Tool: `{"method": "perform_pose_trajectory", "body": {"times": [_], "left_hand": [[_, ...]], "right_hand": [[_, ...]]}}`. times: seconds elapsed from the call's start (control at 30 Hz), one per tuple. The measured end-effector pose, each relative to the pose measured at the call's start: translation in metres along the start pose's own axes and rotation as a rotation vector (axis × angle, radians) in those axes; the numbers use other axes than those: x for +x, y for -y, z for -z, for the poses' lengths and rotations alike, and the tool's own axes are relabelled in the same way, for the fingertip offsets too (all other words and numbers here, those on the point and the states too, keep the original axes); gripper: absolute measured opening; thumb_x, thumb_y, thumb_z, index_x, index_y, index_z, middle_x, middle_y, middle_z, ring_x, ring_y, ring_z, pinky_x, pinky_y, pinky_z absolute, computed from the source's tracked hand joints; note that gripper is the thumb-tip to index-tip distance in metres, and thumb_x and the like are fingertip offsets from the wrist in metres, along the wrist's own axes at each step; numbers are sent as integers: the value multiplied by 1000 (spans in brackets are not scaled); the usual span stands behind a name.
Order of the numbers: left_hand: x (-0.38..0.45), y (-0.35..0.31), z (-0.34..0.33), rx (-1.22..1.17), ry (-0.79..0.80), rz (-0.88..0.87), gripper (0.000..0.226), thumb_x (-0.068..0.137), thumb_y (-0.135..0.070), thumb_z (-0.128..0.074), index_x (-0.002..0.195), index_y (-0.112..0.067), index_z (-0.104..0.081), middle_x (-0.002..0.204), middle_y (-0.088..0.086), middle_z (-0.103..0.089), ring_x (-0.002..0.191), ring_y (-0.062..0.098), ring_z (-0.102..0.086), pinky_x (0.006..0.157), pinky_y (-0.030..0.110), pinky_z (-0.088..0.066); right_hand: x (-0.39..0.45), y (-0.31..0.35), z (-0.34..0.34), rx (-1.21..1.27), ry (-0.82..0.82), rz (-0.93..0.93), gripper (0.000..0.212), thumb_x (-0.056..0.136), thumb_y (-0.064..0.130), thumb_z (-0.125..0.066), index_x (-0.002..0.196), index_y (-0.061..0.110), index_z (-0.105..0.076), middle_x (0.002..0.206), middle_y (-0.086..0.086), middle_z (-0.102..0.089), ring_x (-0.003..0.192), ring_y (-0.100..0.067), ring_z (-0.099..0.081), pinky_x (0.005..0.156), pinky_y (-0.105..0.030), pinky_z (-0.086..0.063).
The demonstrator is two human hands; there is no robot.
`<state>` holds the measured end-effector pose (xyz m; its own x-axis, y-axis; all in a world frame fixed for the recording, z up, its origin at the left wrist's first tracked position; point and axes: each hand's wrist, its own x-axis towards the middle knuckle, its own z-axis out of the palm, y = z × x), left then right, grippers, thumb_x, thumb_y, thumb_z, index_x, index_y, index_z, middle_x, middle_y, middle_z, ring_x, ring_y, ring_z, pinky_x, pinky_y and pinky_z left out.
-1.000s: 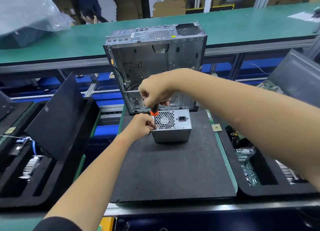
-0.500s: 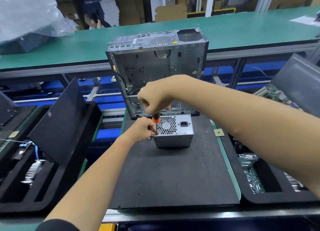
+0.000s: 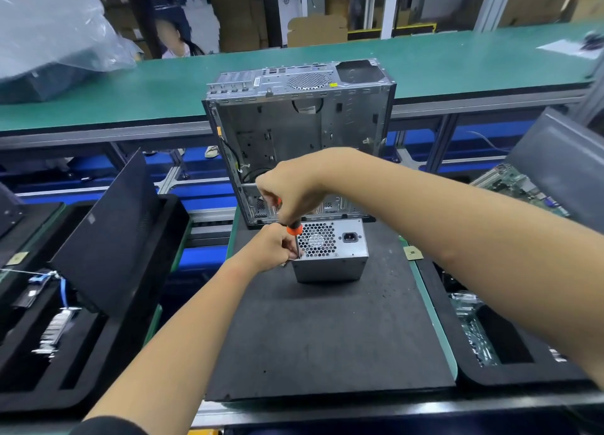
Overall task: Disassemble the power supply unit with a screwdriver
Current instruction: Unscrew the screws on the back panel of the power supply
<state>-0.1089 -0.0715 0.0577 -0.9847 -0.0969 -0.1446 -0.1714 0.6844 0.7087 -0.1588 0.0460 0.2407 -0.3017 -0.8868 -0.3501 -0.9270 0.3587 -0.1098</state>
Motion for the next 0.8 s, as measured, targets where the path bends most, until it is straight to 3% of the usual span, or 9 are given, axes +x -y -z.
{"method": "perform_pose_trajectory", "body": {"times": [0.1, 0.2, 0.27, 0.33, 0.4, 0.47, 0.6, 0.7, 0.8], "left_hand": [[1, 2, 0, 0, -1, 9, 20, 77, 12, -64, 66, -2, -71, 68, -13, -70, 68, 7, -66, 70, 44, -58], [3, 6, -1, 22, -2, 5, 21, 77, 11, -65, 63, -4, -69, 67, -12, -70, 65, 5, -65, 69, 45, -57], [3, 6, 0, 23, -7, -8, 30, 76, 12, -65, 58, -12, -69, 68, -10, -70, 70, 17, -69, 69, 47, -58], [4, 4, 1, 39, -17, -26, 44, 75, 14, -64, 51, -23, -65, 69, -6, -70, 76, 28, -70, 70, 47, -58], [4, 5, 0, 19, -3, -16, 38, 76, 15, -63, 54, -16, -66, 70, -4, -70, 75, 19, -71, 71, 47, -57], [5, 6, -1, -12, 11, -5, 20, 77, 15, -61, 65, 1, -69, 69, -3, -71, 69, 1, -68, 71, 47, -55], [3, 4, 0, -26, -5, -18, 13, 78, 12, -62, 78, 2, -71, 63, -15, -68, 63, -3, -63, 68, 39, -56], [2, 5, -1, 10, 10, -29, 16, 78, 10, -62, 79, -3, -71, 64, -18, -67, 66, -7, -62, 70, 35, -57], [4, 9, -2, 16, 4, -27, 16, 79, 9, -63, 75, -4, -71, 65, -15, -68, 67, -5, -63, 74, 35, -58]], "right_hand": [[-5, -3, 0, -13, -62, 51, 28, 75, 13, -69, 98, 12, -52, 85, 2, -53, 73, -16, -48, 57, -28, -37], [-6, -5, -2, 41, -76, 32, 26, 83, 28, -68, 95, 10, -54, 86, -1, -61, 66, -17, -65, 57, -32, -50], [-6, -4, -3, 26, -70, -32, 37, 95, 45, -51, 88, 9, -52, 79, -6, -64, 45, -14, -66, 50, -28, -49], [-4, -2, -4, -89, -106, -91, 39, 101, 39, -36, 80, 10, -52, 65, -5, -59, 33, -10, -57, 46, -24, -41], [-1, 0, -5, -118, -115, -81, 26, 98, 27, -40, 82, 11, -53, 62, -5, -59, 37, -13, -60, 48, -25, -43], [0, 0, -3, -86, -91, -5, 14, 92, 26, -52, 87, 13, -54, 76, -6, -67, 57, -18, -69, 55, -30, -51], [-3, 2, 1, -33, -98, 124, 16, 76, 16, -69, 91, 15, -65, 85, 3, -68, 83, -22, -67, 72, -38, -58], [-1, 4, -1, -21, -81, 87, 13, 81, 26, -66, 84, 14, -61, 80, -2, -67, 75, -26, -70, 66, -40, -59], [1, 6, -3, -15, -120, -23, 49, 93, 52, -52, 70, 9, -58, 47, 1, -62, 41, -14, -64, 49, -25, -46]]}}
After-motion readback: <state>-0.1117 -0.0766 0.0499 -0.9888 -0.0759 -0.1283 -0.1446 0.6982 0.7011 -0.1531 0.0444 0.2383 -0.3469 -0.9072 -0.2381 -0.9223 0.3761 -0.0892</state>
